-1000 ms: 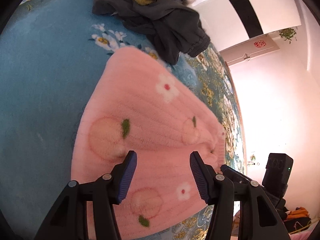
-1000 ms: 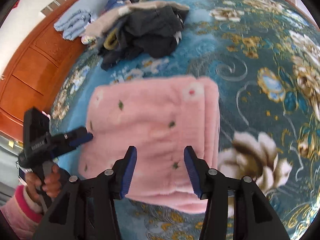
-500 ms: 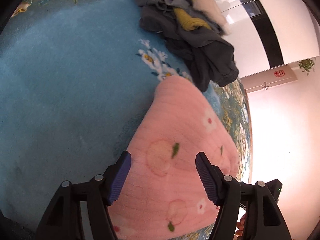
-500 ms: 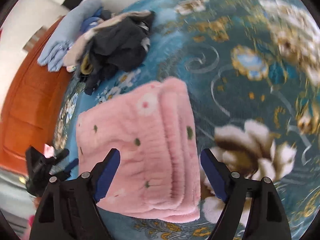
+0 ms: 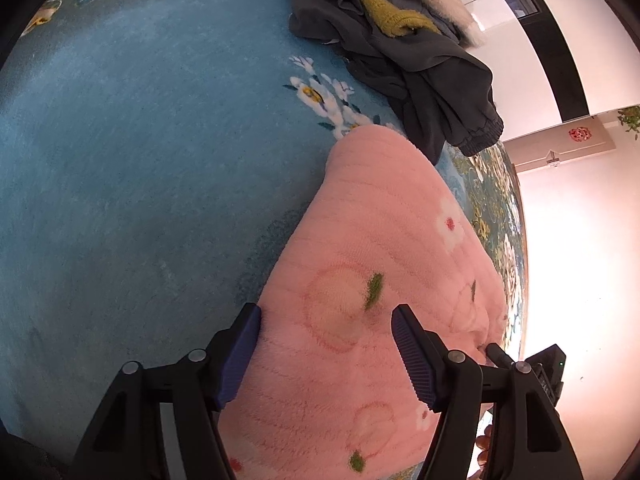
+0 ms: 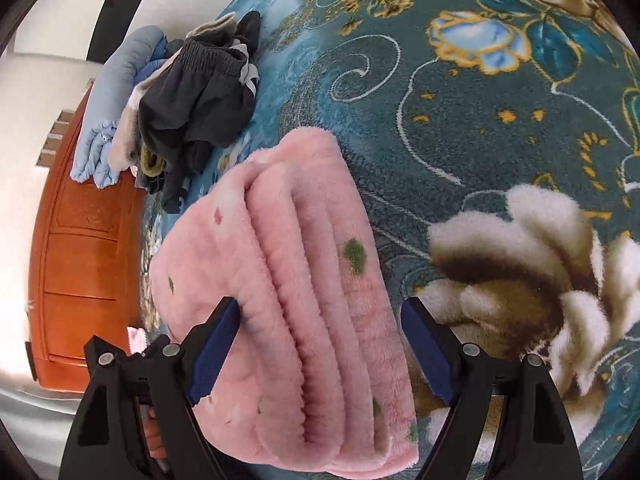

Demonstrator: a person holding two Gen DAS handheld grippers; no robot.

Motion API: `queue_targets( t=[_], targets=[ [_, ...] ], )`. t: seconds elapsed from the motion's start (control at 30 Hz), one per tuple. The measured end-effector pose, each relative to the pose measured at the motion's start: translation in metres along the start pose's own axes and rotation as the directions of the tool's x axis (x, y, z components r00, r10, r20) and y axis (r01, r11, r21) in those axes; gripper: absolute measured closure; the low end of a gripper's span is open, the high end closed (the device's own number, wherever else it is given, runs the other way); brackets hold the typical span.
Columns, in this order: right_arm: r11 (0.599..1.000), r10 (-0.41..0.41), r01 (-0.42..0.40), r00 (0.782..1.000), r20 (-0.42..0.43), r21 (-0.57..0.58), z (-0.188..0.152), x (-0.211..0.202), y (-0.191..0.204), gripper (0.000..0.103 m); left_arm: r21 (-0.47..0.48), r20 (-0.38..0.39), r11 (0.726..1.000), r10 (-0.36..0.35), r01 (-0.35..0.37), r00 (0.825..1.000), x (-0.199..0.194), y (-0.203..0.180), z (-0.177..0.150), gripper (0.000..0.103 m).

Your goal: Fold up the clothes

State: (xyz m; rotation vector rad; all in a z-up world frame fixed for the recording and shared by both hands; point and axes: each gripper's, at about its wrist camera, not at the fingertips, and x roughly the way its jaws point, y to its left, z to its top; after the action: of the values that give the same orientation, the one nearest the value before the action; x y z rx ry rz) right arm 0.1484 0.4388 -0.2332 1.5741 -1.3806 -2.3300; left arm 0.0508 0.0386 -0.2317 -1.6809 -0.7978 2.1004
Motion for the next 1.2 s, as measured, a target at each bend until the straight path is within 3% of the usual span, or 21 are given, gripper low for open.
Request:
queue_targets(
  t=[0.17,0.3,0.6,0.77,1.0,1.2],
  targets=[
    [0.999,-0.041,0.043,0.998,-0.044,0.034,0.012,0.002,0.002,0.020,-0.036,0.016,0.999,-0.040,0.040,0.999,0.001,0.006,0.011,0.032],
    [0.992,-0.100,0.106,0.991,-0.093,0.062,0.020,0.006,0.005,0.019,-0.052,-0.021,0.996,-0.079,0.078,0.997,0.003,0.010,0.019,0.032],
    [0.962,-0.223,0.250,0.953,-0.206,0.112,0.037,0.015,0.011,0.015,-0.126,-0.067,0.986,-0.119,0.109,0.991,0.011,0.033,0.016,0.029],
    [0.947,-0.285,0.306,0.941,-0.183,0.095,0.038,0.019,0.018,0.015,-0.100,-0.097,0.992,-0.082,0.072,0.992,0.019,0.028,0.016,0.029],
    [0.917,-0.371,0.382,0.923,-0.105,0.113,0.013,-0.004,0.036,0.015,-0.072,-0.120,0.991,-0.120,0.111,0.986,0.018,0.025,0.013,0.029],
    [0.917,-0.385,0.384,0.923,-0.005,0.108,-0.015,-0.041,0.061,0.015,-0.085,-0.127,0.988,-0.139,0.129,0.982,0.009,0.022,0.008,0.027]
  ],
)
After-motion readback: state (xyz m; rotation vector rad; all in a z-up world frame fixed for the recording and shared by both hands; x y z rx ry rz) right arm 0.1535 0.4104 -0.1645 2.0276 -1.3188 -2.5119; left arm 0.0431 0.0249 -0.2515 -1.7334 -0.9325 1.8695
